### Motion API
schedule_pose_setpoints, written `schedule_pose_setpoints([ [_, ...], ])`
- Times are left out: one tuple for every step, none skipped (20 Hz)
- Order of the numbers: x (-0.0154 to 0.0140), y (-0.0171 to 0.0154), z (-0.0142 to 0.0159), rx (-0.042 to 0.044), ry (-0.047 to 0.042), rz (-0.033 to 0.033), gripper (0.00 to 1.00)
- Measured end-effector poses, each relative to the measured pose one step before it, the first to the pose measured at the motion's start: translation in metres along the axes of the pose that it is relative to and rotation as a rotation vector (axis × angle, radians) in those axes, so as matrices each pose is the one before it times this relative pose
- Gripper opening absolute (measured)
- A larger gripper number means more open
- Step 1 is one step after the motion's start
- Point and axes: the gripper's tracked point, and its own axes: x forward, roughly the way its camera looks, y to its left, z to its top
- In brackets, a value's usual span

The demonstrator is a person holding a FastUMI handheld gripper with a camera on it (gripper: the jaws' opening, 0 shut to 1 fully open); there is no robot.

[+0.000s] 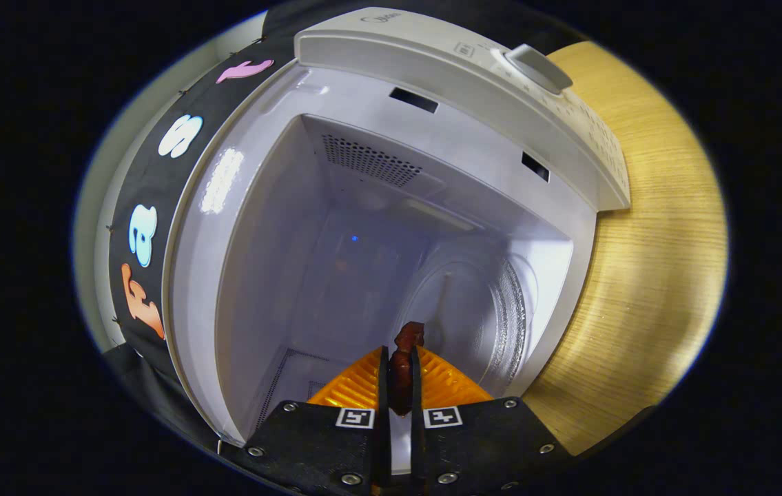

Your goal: Open the microwave, put the food inside, and close the microwave door.

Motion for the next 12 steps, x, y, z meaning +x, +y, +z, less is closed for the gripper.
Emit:
schedule_pose_setpoints([
  [0.00477,-0.00800,-0.00280,-0.02511,0.00194,-0.04386,0.13],
  [0.00699,-0.00883,-0.00709,-0.02991,0.01877,-0.04150,0.20],
  [-0.00073,0.00384,-0.00146,0.00410,0.00793,0.01647,0.26],
  [-0.00589,0.00489,0.00577,0.00400,0.00410,0.01150,0.40],
  [-0.00270,0.00273,0.00141,-0.01115,-0.00733,0.00370,0.46],
  [-0.00339,0.00123,-0.00076,-0.01294,-0.00142,0.00115,0.60],
  [-0.00895,0.00184,-0.00082,-0.01127,0.00353,0.00996,0.66],
  [-0.00480,0.00151,-0.00003,-0.01376,0.00586,0.00497,0.79],
  [-0.00766,0.00036,-0.00158,-0.01675,0.00330,-0.00277,0.88],
  [-0.00849,0.00022,-0.00107,-0.01578,0.00497,0.00117,0.96],
  [-0.01152,0.00115,-0.00335,-0.01577,0.00479,-0.00067,0.97],
  [-0.01153,-0.00067,-0.00047,-0.01986,-0.00161,-0.00322,0.97],
])
